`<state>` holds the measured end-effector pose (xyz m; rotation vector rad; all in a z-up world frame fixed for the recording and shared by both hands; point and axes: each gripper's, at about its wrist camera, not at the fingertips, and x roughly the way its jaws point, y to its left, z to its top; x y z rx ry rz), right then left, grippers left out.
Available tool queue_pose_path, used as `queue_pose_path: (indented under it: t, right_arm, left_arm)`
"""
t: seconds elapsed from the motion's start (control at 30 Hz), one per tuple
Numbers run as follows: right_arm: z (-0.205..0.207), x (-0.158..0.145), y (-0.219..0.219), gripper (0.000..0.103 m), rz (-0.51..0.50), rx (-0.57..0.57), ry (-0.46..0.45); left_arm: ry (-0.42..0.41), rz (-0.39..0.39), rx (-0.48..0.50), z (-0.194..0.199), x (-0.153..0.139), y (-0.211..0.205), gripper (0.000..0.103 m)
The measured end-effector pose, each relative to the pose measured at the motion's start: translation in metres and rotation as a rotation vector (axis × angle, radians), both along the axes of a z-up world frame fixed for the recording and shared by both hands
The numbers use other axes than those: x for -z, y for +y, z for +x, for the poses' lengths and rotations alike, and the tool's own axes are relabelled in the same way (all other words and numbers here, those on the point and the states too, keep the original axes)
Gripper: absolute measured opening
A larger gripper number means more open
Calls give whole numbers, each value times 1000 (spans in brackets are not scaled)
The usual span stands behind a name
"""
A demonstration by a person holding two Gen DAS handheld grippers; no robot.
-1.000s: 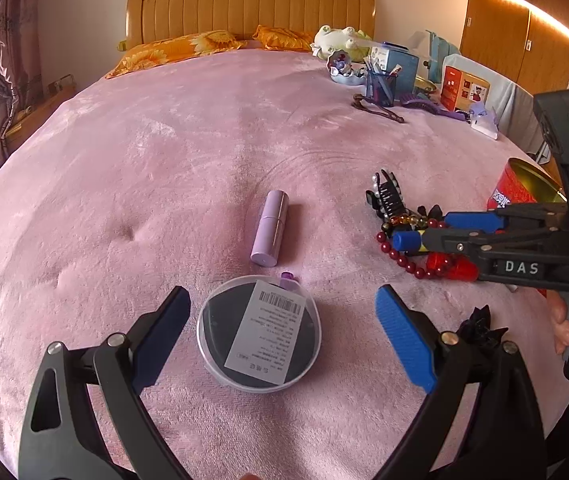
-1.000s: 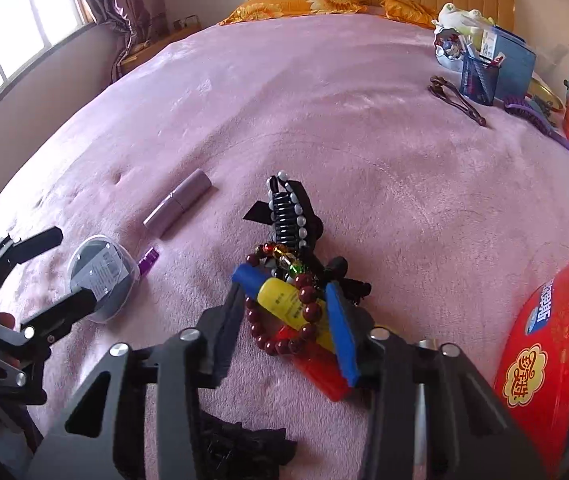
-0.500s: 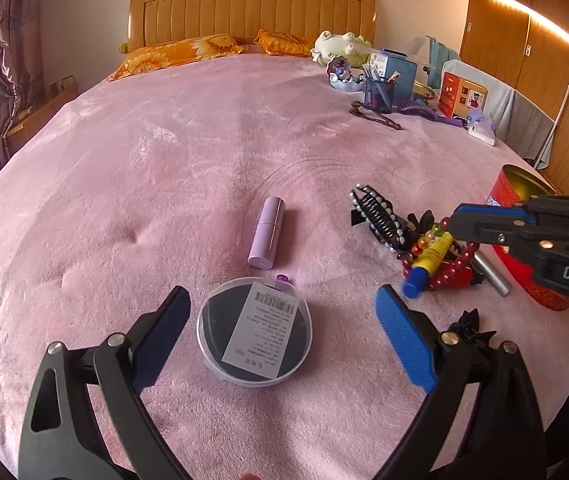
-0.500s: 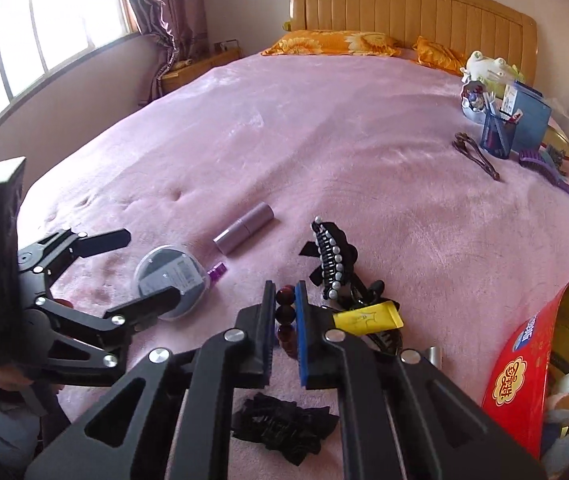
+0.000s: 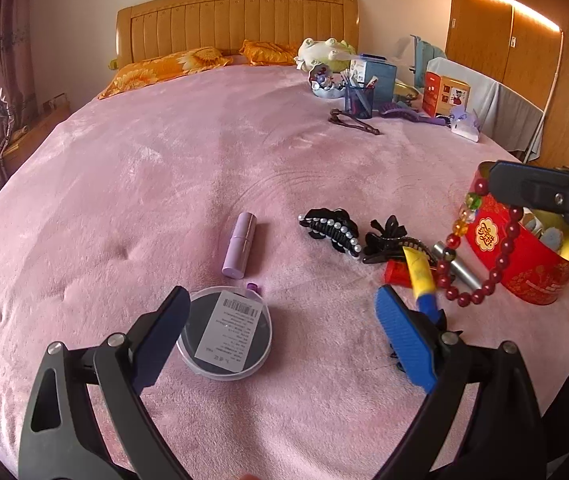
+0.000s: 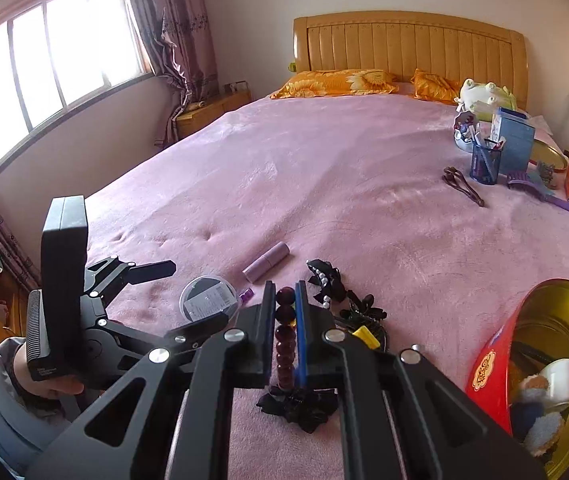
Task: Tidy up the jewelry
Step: 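Reach the right gripper to the red bead bracelet and grasp it, then carry the red bead bracelet into the red tin and release it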
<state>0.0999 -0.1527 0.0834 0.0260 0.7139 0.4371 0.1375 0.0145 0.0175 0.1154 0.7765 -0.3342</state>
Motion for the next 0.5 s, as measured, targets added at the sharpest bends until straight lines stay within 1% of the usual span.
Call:
queue_pose_path:
  t: [0.13, 0.2, 0.37, 0.5]
  right_arm:
    - [-14, -9, -18, 11, 20, 26, -26]
    - [-18, -11, -32, 11, 18, 59, -34]
    - [-27, -9, -86, 11, 28, 174, -35]
    - [-39, -11, -134, 11, 21, 281, -54]
  left_arm:
    - [-4, 9, 29, -5, -5, -15, 91]
    - [-6, 18, 48, -7, -7, -26, 91]
    - [-24, 27, 111, -13, -16, -63, 91]
    - [-29, 26, 187, -16, -22, -103, 91]
